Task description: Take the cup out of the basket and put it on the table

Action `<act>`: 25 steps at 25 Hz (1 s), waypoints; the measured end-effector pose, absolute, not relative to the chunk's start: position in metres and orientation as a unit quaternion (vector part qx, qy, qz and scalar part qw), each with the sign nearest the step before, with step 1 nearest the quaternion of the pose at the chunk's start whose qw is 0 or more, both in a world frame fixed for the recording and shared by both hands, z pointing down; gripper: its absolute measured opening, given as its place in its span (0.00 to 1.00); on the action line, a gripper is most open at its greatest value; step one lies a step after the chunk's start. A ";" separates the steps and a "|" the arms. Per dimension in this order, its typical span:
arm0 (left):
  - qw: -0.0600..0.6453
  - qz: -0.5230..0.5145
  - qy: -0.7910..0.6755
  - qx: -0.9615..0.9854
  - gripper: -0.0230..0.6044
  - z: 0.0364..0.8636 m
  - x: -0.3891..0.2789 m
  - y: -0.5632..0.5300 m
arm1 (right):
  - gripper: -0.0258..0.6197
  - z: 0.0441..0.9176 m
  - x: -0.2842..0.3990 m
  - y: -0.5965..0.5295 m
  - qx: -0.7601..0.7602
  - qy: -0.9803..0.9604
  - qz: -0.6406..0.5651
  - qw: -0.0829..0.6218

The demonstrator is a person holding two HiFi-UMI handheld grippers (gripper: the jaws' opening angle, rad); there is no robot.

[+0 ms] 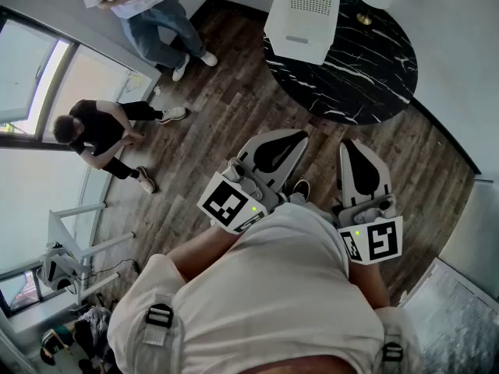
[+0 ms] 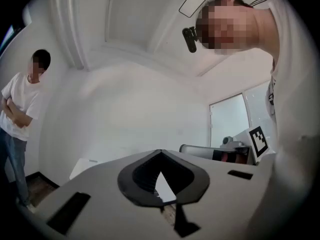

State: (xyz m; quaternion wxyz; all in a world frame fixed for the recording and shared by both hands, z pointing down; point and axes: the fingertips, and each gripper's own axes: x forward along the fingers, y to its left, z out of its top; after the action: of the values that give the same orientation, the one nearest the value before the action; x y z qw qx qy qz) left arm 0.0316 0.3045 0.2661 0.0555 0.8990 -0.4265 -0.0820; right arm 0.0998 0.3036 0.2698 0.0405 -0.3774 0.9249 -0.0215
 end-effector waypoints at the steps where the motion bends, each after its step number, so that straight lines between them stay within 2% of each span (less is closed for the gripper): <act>1: 0.055 -0.080 -0.426 0.900 0.04 0.267 0.034 0.304 | 0.05 0.270 0.102 0.304 -0.377 0.925 -0.021 0.040; 16: 0.057 -0.067 -0.446 0.891 0.04 0.277 0.072 0.295 | 0.05 0.283 0.142 0.292 -0.352 0.933 -0.053 0.048; 25: 0.052 -0.070 -0.453 0.887 0.04 0.279 0.053 0.246 | 0.05 0.291 0.131 0.244 -0.361 0.930 -0.052 0.043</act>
State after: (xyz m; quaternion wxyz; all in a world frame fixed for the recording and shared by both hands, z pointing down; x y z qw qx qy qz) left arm 0.0527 0.2457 0.2794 0.0524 0.8874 -0.4526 -0.0696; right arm 0.1313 0.2441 0.2907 0.0428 -0.3611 0.9301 -0.0519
